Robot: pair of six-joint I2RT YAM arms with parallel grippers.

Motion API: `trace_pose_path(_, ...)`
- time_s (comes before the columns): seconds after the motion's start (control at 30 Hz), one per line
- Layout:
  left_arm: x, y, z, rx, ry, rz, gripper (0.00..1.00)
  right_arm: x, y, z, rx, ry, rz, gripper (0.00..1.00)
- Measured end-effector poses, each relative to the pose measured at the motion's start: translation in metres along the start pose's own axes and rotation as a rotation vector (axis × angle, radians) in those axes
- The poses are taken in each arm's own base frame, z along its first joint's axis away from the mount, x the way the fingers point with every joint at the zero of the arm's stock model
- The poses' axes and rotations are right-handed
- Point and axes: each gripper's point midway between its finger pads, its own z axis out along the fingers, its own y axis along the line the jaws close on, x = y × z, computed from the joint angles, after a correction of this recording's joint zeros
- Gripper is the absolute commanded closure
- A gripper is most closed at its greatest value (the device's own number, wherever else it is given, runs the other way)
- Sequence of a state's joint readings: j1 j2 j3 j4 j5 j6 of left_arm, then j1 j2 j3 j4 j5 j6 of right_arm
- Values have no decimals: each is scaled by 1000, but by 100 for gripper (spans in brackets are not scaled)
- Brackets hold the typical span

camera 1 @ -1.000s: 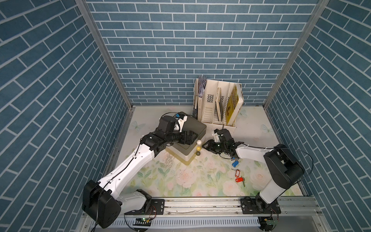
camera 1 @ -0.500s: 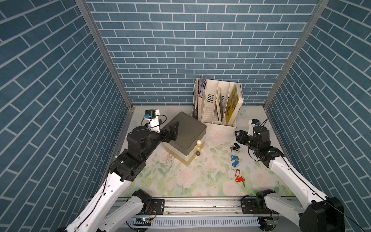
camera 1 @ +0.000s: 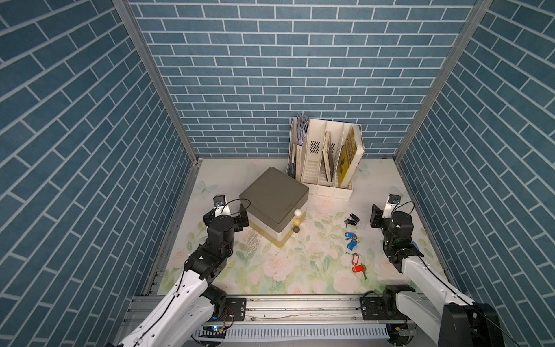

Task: Take the keys out of the drawer
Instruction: Reset both arms

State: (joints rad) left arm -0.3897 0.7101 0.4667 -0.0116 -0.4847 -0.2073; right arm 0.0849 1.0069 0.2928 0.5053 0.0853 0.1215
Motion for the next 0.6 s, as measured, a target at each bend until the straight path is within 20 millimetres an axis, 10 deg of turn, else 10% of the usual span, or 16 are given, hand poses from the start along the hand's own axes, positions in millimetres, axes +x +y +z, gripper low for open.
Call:
trace_pose_path(0.3,33,21,53,-59,5,45,0,30,-6,31,-9,-18,-48,47)
trace_pose_path(0.6,70,25,84,-12,14,73,0,14,-3,36,-42,-136,-89,48)
